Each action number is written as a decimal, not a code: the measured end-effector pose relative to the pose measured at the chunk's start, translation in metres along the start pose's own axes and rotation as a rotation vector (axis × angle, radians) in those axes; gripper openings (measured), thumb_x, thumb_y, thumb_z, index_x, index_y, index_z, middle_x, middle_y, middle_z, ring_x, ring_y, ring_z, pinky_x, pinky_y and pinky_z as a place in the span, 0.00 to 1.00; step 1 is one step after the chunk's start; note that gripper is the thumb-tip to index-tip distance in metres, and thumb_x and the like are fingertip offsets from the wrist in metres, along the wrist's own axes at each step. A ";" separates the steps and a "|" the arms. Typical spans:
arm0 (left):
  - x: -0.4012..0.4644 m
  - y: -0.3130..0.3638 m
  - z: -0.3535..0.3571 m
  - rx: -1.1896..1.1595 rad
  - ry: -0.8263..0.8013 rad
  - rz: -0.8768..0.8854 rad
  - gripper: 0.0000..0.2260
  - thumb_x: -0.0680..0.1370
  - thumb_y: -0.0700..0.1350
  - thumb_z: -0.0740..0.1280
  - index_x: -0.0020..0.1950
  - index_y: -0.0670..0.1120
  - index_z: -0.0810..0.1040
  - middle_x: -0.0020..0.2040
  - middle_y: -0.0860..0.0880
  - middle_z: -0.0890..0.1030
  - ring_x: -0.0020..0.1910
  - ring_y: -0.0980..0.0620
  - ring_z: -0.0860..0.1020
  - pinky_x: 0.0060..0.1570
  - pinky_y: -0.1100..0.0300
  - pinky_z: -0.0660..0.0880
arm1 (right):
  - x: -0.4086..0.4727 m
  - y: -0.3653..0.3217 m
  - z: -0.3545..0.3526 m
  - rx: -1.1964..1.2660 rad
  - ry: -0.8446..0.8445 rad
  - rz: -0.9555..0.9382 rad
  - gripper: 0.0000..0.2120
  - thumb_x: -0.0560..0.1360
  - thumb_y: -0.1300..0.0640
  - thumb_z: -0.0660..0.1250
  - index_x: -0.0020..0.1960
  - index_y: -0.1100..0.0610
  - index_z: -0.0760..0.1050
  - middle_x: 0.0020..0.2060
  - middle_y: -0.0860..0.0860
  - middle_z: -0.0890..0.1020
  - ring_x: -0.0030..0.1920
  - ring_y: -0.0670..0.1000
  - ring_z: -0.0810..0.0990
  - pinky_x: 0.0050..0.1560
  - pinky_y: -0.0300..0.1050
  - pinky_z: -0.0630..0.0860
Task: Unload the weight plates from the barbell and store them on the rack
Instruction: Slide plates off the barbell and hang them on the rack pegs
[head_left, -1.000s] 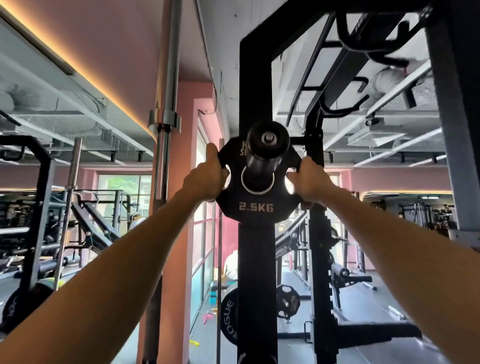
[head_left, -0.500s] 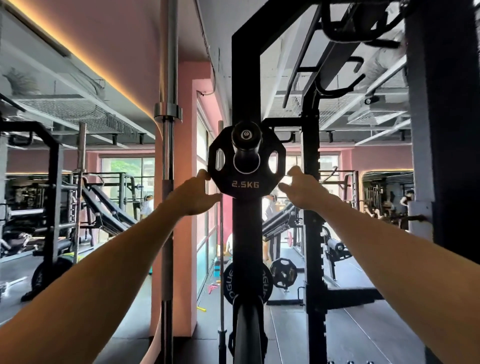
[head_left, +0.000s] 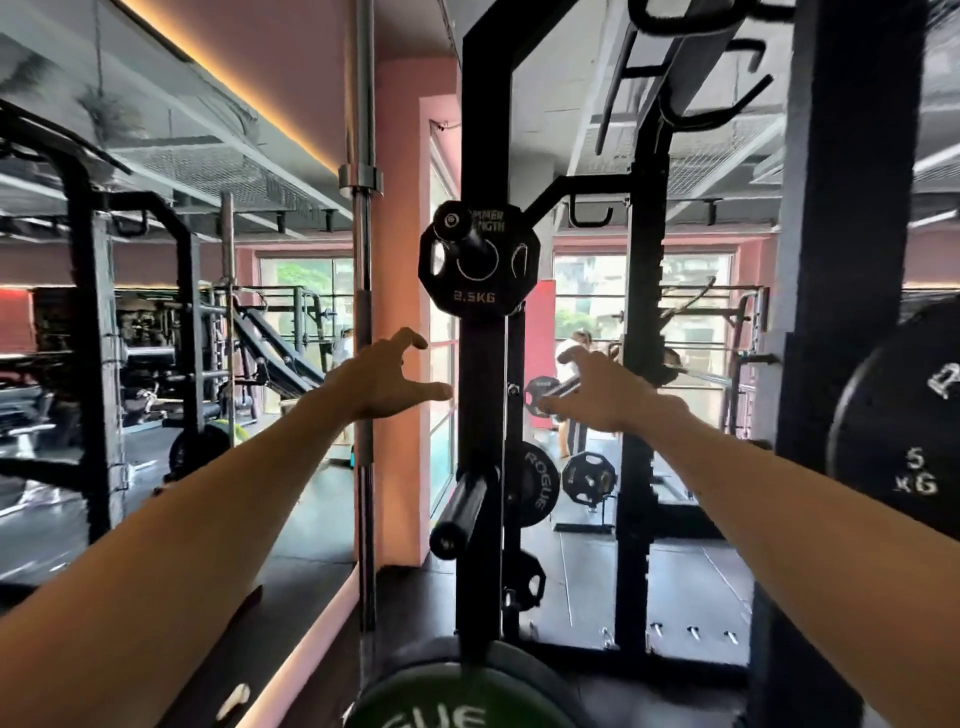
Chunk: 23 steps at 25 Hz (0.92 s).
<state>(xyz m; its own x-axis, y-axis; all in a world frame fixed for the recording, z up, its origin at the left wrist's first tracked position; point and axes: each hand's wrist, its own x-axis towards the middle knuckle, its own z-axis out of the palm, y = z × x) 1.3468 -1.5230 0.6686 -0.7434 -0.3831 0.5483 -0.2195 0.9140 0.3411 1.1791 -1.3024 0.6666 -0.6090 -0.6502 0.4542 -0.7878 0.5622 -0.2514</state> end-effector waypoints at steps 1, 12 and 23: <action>-0.010 0.006 -0.003 -0.002 -0.003 -0.004 0.35 0.68 0.63 0.73 0.70 0.52 0.66 0.66 0.40 0.74 0.62 0.42 0.74 0.61 0.47 0.72 | -0.010 -0.002 -0.001 -0.017 -0.012 -0.009 0.39 0.69 0.37 0.69 0.73 0.52 0.59 0.66 0.55 0.72 0.62 0.57 0.75 0.61 0.56 0.73; -0.128 0.098 -0.040 0.015 -0.012 -0.016 0.37 0.65 0.67 0.73 0.69 0.54 0.65 0.62 0.43 0.75 0.56 0.46 0.75 0.53 0.53 0.72 | -0.143 -0.006 -0.072 -0.043 0.016 -0.052 0.40 0.69 0.36 0.69 0.74 0.49 0.57 0.70 0.54 0.65 0.66 0.58 0.72 0.65 0.56 0.69; -0.242 0.228 -0.030 -0.074 -0.035 0.074 0.39 0.65 0.66 0.74 0.70 0.52 0.65 0.67 0.43 0.71 0.61 0.46 0.72 0.54 0.54 0.70 | -0.312 0.047 -0.152 -0.038 -0.007 0.059 0.42 0.67 0.34 0.69 0.74 0.48 0.57 0.72 0.52 0.65 0.68 0.56 0.70 0.67 0.58 0.66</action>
<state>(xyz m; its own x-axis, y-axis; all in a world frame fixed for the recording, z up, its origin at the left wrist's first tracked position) 1.4959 -1.2256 0.6370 -0.7779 -0.3092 0.5471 -0.1174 0.9268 0.3569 1.3460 -0.9952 0.6432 -0.6549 -0.6189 0.4336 -0.7466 0.6187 -0.2446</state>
